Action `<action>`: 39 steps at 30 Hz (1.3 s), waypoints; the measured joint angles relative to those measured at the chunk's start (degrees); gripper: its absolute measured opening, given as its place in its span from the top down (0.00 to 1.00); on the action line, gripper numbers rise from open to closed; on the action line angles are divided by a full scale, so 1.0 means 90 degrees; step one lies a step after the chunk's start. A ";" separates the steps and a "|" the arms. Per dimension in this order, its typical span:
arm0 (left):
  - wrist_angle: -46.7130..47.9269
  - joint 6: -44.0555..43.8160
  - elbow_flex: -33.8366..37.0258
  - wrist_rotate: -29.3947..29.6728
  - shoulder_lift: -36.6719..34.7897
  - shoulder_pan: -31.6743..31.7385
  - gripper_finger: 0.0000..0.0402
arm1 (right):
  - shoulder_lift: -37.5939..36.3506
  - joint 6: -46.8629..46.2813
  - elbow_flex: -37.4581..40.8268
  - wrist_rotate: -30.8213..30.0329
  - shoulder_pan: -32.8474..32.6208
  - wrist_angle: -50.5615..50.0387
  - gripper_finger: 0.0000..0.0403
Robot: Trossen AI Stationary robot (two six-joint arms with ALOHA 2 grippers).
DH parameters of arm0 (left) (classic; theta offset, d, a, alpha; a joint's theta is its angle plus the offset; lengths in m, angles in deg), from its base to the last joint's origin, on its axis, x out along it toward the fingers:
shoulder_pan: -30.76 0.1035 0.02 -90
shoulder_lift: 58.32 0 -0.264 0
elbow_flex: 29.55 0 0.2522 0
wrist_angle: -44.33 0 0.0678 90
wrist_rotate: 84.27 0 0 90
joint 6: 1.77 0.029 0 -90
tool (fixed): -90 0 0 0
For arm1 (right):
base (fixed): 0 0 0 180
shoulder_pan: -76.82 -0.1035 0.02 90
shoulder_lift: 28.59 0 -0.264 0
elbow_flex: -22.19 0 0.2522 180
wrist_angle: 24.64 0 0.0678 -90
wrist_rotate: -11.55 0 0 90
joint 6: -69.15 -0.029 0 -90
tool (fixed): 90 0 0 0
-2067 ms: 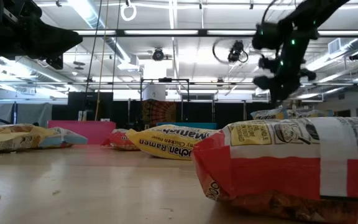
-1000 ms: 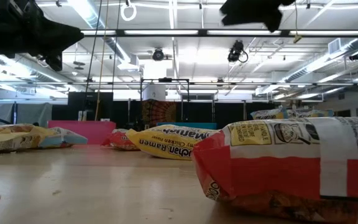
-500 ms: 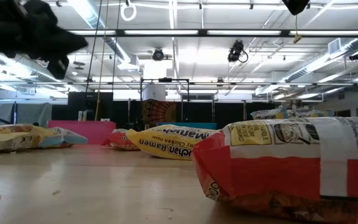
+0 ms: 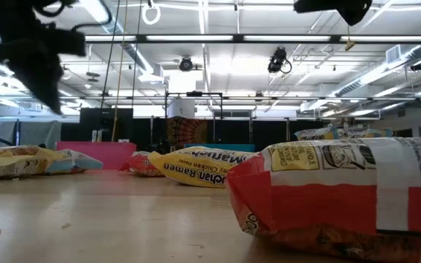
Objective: Sort Maruchan noodles
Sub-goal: Put the blue noodle pack into the yellow bin
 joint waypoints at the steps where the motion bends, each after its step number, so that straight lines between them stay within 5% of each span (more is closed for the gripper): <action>1: 0.0269 -0.0005 -0.0005 -0.0077 0.0140 0.0002 0.78 | 0.0004 -0.0045 0.0006 0.0000 0.0000 -0.0030 0.67; 9: 0.0522 -0.0487 0.0222 -0.0104 0.1254 0.0300 0.62 | 0.0004 -0.0339 0.0326 -0.0009 -0.0001 0.0021 0.67; 17: 0.0059 -0.0135 0.0231 -0.0345 0.2578 0.0765 0.61 | 0.0004 -0.0489 0.0379 0.0046 -0.0169 -0.0017 0.67; 25: -0.1261 0.0743 0.0055 -0.0323 0.3104 0.0739 0.61 | 0.0004 -0.0497 0.0379 0.0053 -0.0327 -0.0023 0.67; 29: -0.1759 0.1155 -0.0084 -0.0281 0.3113 0.0746 0.69 | 0.0004 -0.0498 0.0379 0.0052 -0.0330 -0.0007 0.67; 34: -0.2887 0.1408 -0.0162 -0.0871 0.3115 0.0744 0.95 | 0.0004 -0.0470 0.0379 0.0053 -0.0333 0.0026 0.67; 39: -0.3125 0.1452 -0.0509 -0.1333 0.3137 0.0612 0.99 | 0.0004 -0.0398 0.0379 0.0053 -0.0333 0.0028 0.67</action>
